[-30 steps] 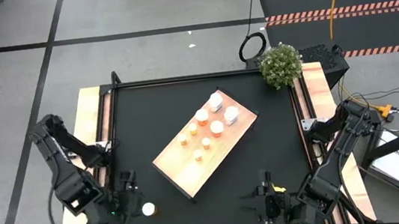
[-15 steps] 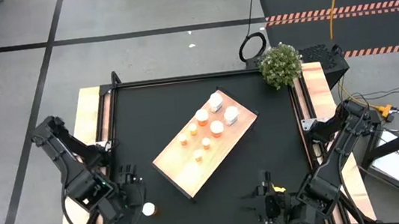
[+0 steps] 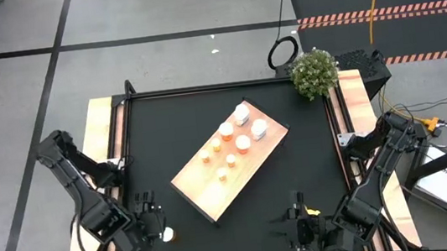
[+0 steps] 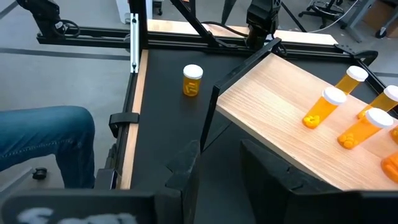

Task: Pick and place medicine bottles onto shelf by color
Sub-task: Put the large orange pill bottle on the shelf

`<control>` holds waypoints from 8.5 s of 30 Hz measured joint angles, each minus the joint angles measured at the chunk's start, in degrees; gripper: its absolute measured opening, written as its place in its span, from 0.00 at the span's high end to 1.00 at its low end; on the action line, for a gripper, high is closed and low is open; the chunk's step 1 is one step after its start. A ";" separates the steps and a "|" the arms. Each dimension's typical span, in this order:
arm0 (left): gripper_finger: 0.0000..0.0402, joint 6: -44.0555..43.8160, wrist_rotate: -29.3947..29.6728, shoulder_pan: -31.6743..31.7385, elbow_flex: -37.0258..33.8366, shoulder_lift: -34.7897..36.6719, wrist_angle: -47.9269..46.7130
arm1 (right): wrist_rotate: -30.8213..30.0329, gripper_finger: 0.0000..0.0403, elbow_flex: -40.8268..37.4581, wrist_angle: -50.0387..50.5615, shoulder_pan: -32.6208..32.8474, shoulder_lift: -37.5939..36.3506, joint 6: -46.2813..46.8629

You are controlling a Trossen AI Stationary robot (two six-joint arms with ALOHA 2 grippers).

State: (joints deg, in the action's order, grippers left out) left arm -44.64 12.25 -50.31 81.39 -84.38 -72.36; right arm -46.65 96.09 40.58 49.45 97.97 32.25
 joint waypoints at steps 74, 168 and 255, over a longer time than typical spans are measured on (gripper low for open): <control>0.23 -3.02 -2.95 -2.33 -24.52 -1.31 27.49 | 0.00 0.74 0.00 -0.07 -0.02 0.00 0.04; 0.49 16.15 -1.62 7.07 13.43 -5.46 -10.20 | 0.22 0.74 0.00 0.04 -2.51 0.00 -10.64; 0.46 40.90 -2.23 33.58 8.73 -4.71 -3.63 | 0.83 0.74 0.00 -0.02 -2.47 -0.02 -8.96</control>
State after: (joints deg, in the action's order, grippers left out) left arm -3.73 10.02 -16.73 90.13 -89.09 -75.99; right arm -45.82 96.09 40.56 46.98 97.95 23.29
